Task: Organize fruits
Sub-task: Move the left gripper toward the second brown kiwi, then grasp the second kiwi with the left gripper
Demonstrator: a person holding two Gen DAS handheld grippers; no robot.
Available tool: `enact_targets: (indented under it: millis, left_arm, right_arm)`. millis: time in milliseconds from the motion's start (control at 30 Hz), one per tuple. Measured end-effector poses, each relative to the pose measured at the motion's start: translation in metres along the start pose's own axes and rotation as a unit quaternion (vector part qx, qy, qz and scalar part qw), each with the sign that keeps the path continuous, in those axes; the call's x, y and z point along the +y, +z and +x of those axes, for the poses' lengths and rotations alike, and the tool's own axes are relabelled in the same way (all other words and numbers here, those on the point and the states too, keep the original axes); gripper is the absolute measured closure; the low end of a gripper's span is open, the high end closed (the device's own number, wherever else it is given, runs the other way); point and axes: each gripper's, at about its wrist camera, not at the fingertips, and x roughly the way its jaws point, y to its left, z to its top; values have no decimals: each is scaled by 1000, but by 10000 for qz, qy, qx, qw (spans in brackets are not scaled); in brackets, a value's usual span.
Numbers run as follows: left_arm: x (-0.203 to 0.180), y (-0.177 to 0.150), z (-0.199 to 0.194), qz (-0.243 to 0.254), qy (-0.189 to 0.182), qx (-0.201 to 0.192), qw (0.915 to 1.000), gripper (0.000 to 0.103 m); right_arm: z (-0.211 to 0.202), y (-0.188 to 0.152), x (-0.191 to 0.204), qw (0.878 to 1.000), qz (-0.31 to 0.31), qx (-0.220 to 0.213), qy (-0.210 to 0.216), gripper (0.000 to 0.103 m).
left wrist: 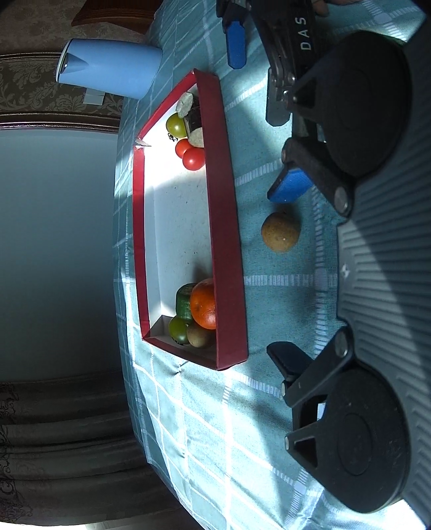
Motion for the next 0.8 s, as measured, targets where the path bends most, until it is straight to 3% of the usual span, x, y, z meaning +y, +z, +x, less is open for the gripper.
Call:
enact_targets:
  millis: [133, 333, 433, 533, 800]
  left_arm:
    - [1, 1, 7, -48, -36, 161, 9999, 24]
    - [0, 1, 7, 1, -188, 155, 9997, 58]
    - [-2, 3, 7, 27, -207, 164, 9996, 80]
    - [-6, 8, 6, 39, -95, 138, 9999, 80]
    - [-25, 50, -3, 249, 261, -453, 9983, 80]
  right_arm:
    - [0, 0, 0, 10000, 0, 0, 1, 0]
    - [0, 0, 0, 10000, 2, -1, 1, 0]
    - [0, 0, 0, 10000, 3, -2, 2, 0]
    - [0, 0, 0, 10000, -2, 0, -2, 0]
    - [0, 0, 0, 10000, 0, -1, -1, 0]
